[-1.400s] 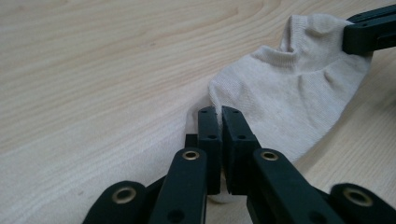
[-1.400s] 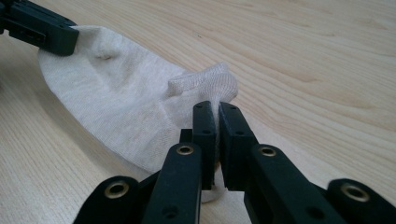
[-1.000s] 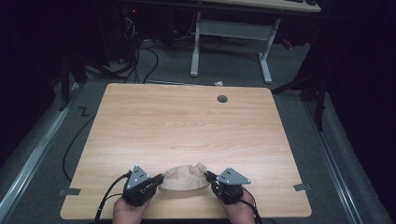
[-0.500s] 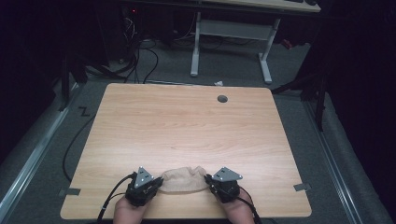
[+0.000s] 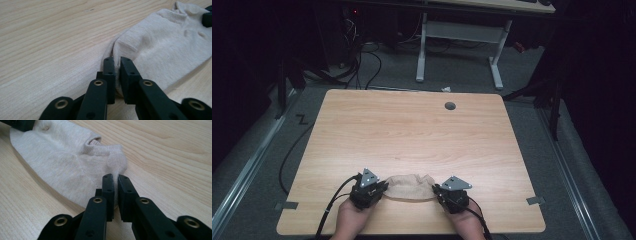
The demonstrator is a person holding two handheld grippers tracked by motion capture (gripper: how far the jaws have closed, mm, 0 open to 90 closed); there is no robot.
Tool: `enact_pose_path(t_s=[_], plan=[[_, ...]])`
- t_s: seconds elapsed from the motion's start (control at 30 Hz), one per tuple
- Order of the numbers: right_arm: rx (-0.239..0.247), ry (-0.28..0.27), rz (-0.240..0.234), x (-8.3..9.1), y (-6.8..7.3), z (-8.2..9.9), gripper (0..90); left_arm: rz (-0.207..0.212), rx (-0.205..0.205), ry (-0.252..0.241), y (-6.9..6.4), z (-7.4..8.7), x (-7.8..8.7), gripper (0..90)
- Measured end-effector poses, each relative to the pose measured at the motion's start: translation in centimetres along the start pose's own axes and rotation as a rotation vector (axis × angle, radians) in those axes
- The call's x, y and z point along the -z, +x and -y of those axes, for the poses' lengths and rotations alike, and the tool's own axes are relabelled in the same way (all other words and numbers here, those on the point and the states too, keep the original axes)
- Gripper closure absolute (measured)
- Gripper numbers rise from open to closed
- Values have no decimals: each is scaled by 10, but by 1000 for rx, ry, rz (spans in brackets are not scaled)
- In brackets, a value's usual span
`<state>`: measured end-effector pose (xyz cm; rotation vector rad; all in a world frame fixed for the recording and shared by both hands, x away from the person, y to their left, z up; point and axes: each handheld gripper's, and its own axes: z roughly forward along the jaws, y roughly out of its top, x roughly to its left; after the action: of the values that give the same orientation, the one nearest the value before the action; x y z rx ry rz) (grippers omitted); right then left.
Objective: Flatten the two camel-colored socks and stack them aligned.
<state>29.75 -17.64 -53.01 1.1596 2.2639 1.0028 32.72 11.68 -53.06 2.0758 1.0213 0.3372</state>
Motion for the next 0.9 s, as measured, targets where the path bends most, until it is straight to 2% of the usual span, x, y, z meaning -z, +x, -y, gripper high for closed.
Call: enact_pose_path(t_s=[0.13,0.33,0.47,0.6,0.73,0.9], plan=[[-13,-7,-6,0,-2,0,806,-9,4,-5,-1,0,1,768],[-12,-48,-14,5,-2,-2,763,-5,4,-26,-2,-1,4,679],[-22,-68,-6,9,-4,-5,727,0,13,-43,0,-2,7,623],[-28,-84,3,13,-8,-8,692,-14,9,-58,3,-2,10,590],[-35,-95,22,16,-16,-11,674,-32,9,-73,12,-4,15,567],[-45,-102,46,19,-27,-14,670,-71,23,-82,29,-2,21,554]])
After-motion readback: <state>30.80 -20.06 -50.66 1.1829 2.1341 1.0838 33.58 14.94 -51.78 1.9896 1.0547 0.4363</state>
